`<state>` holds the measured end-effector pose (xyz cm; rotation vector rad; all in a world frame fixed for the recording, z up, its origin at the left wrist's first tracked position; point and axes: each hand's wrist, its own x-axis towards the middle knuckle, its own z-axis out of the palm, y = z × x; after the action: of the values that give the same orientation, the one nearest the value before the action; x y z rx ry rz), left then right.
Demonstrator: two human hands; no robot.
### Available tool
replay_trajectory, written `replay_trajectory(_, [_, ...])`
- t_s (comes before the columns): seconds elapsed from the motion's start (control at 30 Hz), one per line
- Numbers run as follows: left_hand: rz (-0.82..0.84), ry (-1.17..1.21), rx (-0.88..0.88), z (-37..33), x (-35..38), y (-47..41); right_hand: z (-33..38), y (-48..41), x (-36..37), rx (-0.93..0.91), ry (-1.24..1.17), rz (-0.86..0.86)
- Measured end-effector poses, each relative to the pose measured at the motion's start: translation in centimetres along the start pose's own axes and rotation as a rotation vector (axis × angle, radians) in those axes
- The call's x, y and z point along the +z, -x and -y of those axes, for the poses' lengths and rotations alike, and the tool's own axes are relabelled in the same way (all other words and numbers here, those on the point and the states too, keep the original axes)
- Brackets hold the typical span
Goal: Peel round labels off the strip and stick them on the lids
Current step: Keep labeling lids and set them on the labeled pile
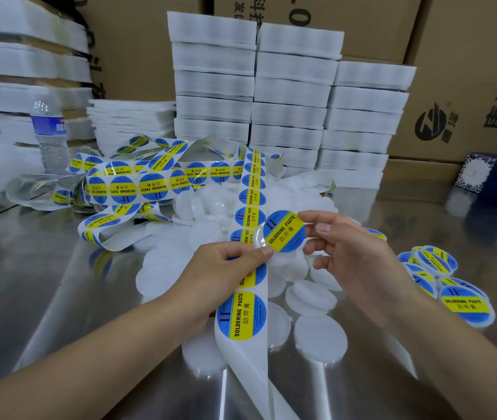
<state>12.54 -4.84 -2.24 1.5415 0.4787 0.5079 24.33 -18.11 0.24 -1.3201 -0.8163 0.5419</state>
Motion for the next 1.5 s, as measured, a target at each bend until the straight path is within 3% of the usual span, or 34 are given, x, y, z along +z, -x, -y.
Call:
replay_trajectory(0.77, [-0.001,-0.032,0.033,0.36,-0.20,-0.40,-0.81,-0.37,-0.23,0.040,0.049,0.019])
replay_trajectory(1.5, [-0.001,-0.061,0.045,0.46,-0.18,-0.47,-0.41,0.24,-0.01,-0.060,0.325,-0.099])
